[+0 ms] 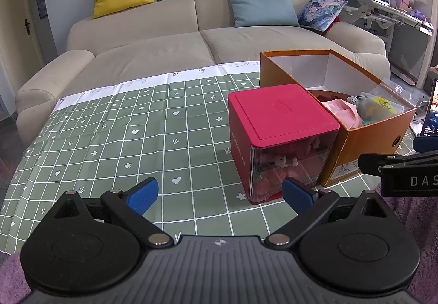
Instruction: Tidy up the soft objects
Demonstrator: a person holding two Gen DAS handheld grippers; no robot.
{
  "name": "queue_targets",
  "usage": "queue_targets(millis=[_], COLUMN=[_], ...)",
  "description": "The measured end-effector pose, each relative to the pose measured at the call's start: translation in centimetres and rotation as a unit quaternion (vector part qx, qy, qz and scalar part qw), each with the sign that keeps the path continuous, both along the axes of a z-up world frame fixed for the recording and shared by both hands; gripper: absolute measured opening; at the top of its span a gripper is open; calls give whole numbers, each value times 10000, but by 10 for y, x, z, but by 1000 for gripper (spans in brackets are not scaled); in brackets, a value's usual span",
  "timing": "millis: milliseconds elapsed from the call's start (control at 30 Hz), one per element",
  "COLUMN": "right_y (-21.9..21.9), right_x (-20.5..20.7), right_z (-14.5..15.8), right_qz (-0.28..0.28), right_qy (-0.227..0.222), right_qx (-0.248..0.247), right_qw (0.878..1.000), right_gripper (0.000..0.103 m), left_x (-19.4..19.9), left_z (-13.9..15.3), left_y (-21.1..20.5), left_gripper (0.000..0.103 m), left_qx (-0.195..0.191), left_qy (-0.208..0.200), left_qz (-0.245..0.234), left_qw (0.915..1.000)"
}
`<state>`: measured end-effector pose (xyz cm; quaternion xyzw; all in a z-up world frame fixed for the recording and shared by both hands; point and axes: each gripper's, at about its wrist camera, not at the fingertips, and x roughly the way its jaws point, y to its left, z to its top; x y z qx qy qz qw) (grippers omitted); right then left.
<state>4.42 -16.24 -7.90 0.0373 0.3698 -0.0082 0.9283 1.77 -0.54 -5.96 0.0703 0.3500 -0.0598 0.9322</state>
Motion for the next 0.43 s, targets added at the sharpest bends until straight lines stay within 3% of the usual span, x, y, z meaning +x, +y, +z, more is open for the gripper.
queue_targets(millis=[433], right_y=[0], right_x=[1], right_z=[0], right_qz=[10], right_qy=[16], right_qx=[-10], right_qw=[10000], right_gripper=[100], left_x=[0], left_z=[2], left_y=[4], left_gripper=[103], left_qx=[-28], left_qy=[-38], left_qz=[-12], left_qw=[10000])
